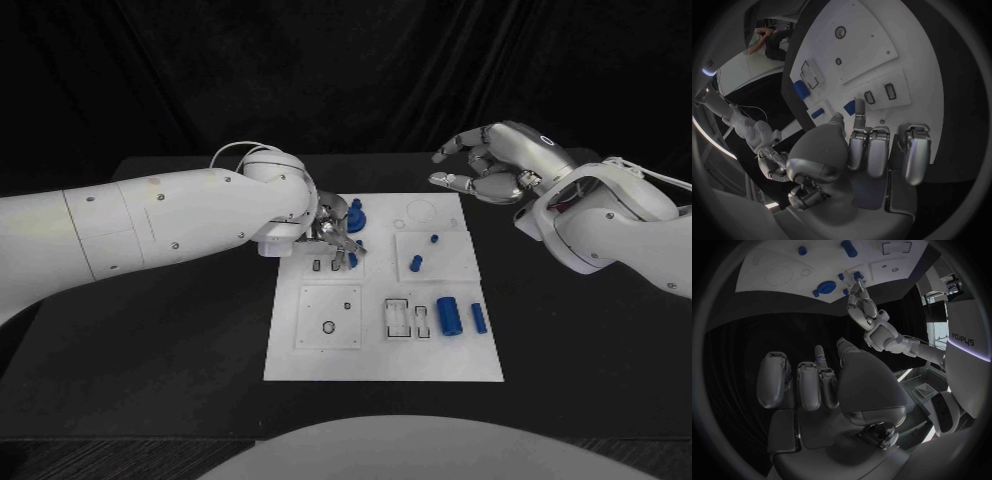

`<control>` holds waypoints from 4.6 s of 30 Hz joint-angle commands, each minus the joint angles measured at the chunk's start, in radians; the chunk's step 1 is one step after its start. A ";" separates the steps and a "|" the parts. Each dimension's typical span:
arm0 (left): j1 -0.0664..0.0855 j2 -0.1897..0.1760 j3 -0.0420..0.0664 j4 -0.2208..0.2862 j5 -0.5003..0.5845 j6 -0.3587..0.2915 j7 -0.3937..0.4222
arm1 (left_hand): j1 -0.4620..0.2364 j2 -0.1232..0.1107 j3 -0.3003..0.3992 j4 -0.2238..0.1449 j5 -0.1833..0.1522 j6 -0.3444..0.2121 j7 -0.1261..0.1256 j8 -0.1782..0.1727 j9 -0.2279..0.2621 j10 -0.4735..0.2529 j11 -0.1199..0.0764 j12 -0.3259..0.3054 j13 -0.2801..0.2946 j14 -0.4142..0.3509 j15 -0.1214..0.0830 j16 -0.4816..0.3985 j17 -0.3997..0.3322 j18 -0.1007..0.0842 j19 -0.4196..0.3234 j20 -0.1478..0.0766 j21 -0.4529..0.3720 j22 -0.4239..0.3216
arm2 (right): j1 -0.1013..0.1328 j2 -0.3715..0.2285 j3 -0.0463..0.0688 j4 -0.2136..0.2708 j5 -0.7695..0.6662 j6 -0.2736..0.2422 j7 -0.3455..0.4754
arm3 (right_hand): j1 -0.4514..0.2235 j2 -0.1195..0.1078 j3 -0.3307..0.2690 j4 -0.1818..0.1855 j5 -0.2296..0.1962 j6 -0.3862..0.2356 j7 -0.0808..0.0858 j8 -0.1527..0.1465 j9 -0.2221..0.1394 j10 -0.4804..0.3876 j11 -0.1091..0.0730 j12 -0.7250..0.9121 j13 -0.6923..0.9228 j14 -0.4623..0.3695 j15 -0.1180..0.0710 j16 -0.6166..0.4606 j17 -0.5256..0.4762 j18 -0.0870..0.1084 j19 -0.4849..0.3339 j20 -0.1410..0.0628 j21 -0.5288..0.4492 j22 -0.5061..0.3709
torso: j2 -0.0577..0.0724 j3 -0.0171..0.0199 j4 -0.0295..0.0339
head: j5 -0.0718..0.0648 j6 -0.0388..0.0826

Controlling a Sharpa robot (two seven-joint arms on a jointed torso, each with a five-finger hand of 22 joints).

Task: Assemble the parts on the task board

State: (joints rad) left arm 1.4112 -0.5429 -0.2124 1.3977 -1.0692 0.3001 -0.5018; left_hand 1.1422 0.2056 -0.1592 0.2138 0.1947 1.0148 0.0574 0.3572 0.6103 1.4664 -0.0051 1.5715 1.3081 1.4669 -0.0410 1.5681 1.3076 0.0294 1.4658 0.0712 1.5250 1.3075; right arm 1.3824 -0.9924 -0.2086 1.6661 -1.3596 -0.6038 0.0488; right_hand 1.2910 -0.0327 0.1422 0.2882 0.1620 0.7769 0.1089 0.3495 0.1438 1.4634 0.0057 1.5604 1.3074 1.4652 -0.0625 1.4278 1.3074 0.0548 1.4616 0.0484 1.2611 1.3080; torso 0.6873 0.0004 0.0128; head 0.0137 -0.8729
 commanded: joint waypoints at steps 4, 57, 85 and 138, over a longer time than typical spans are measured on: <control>-0.004 0.007 0.001 -0.008 -0.004 0.006 0.021 | 0.014 0.000 0.010 -0.003 0.008 0.009 -0.001 -0.007 0.000 0.104 0.003 -0.001 0.263 0.104 -0.001 0.003 0.263 -0.001 0.001 0.001 -0.005 0.180 | -0.002 0.000 0.001 -0.001 -0.001 0.005 -0.020 | -0.002 0.009 0.000 -0.001 0.004 -0.001 0.002 -0.007 -0.002 0.088 0.007 -0.003 0.233 0.067 0.007 -0.006 0.084 0.013 -0.002 0.005 -0.004 0.172 | -0.001 0.0003 0.0019 | -0.005 0.000; -0.018 0.035 0.001 -0.045 -0.004 0.043 0.037 | 0.053 -0.045 0.132 -0.076 0.117 0.032 -0.007 -0.073 0.025 0.104 -0.004 -0.001 0.263 0.104 -0.006 0.003 0.263 0.005 -0.018 -0.004 -0.024 0.167 | -0.019 0.013 0.001 -0.018 -0.001 0.019 -0.023 | 0.003 0.011 -0.001 -0.003 0.004 0.002 0.003 -0.010 -0.007 0.076 0.011 -0.012 0.215 0.058 0.009 -0.034 0.052 0.021 -0.016 0.006 -0.046 0.160 | -0.002 0.0025 0.0003 | -0.001 0.000; -0.017 -0.017 0.001 -0.010 -0.004 0.008 0.047 | 0.003 -0.163 0.421 -0.147 0.200 0.054 -0.013 -0.106 0.094 0.104 -0.011 -0.001 0.263 0.104 -0.013 0.003 0.263 0.005 -0.014 -0.012 -0.032 0.175 | -0.027 0.009 0.001 -0.021 -0.001 0.066 -0.042 | 0.024 0.019 -0.001 -0.003 0.006 0.007 0.006 -0.020 -0.022 0.039 0.013 -0.043 0.158 0.037 0.012 -0.105 -0.022 0.038 -0.049 0.010 -0.146 0.129 | -0.003 0.0031 0.0012 | 0.005 0.000; -0.019 -0.347 0.000 0.202 0.217 -0.386 0.363 | 0.038 -0.168 0.403 -0.049 0.101 -0.130 0.042 -0.134 0.164 0.104 0.036 -0.001 0.263 0.104 0.026 0.003 0.263 0.007 -0.021 0.023 -0.053 0.184 | -0.006 0.305 0.001 -0.150 -0.419 0.463 0.147 | 0.233 -0.093 0.017 -0.089 -0.012 0.038 -0.112 -0.157 -0.070 0.067 -0.085 -0.025 0.195 0.063 -0.066 -0.040 0.057 0.016 0.003 -0.059 -0.054 0.168 | 0.003 -0.0142 0.0259 | 0.107 0.000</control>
State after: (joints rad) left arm 1.3942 -0.8891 -0.2128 1.5996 -0.8834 -0.0507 -0.2023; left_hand 1.1706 0.0362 0.2445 0.1627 0.2906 0.8930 0.1002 0.2283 0.7747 1.4631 0.0237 1.5714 1.3086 1.4636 -0.0228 1.5681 1.3074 0.0296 1.4445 0.0895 1.4774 1.3078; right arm 1.3788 -0.6886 -0.2081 1.5193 -1.7237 -0.1999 0.1784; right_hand 1.5155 -0.1267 0.1588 0.2050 0.1464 0.8221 -0.0032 0.1971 0.0748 1.4684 -0.0721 1.5307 1.3075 1.4655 -0.1202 1.3863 1.3079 0.0864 1.4632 -0.0036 1.2044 1.3075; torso 0.6873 -0.0081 0.0306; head 0.1220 -0.8725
